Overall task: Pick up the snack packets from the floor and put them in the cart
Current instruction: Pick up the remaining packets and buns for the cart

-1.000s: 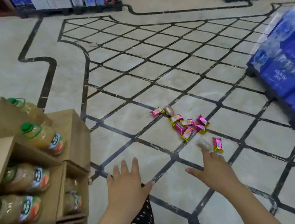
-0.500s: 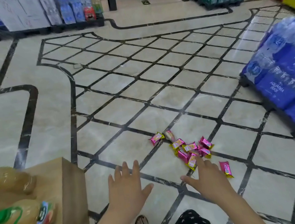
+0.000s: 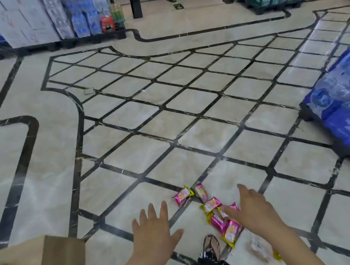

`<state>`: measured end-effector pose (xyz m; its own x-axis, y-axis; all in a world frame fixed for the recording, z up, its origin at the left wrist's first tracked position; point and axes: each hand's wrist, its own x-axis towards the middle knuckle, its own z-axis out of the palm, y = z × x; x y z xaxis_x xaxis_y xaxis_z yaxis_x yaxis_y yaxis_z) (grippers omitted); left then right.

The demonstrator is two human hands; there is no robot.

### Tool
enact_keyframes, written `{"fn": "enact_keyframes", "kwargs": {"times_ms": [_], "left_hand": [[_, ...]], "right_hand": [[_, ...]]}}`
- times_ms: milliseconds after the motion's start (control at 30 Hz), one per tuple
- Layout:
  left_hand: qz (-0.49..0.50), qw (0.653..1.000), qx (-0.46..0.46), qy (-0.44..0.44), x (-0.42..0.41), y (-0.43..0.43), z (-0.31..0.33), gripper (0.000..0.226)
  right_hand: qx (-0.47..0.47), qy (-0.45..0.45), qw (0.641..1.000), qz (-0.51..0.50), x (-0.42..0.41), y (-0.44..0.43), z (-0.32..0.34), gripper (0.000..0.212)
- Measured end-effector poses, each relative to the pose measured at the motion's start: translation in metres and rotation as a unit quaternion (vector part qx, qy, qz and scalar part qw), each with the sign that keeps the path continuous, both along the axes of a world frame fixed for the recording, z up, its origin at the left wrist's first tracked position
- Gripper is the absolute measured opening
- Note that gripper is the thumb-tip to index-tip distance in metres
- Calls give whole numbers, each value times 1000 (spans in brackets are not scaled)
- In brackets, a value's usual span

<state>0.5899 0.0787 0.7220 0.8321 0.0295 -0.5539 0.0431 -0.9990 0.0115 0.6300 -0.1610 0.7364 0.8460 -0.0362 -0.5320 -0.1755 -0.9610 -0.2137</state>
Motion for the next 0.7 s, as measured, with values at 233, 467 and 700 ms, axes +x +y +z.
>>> {"fn": "enact_keyframes", "kwargs": {"times_ms": [233, 467, 700], "left_hand": [[-2, 999, -29, -34, 122, -43, -47, 82], [-21, 999, -26, -9, 206, -42, -216, 84], [-2, 999, -46, -18, 266, -33, -472, 128]], "right_hand": [[9, -14, 1000, 2, 137, -34, -30, 87], [35, 21, 998, -43, 213, -30, -202, 84], [14, 70, 996, -61, 244, -25, -477, 85]]}}
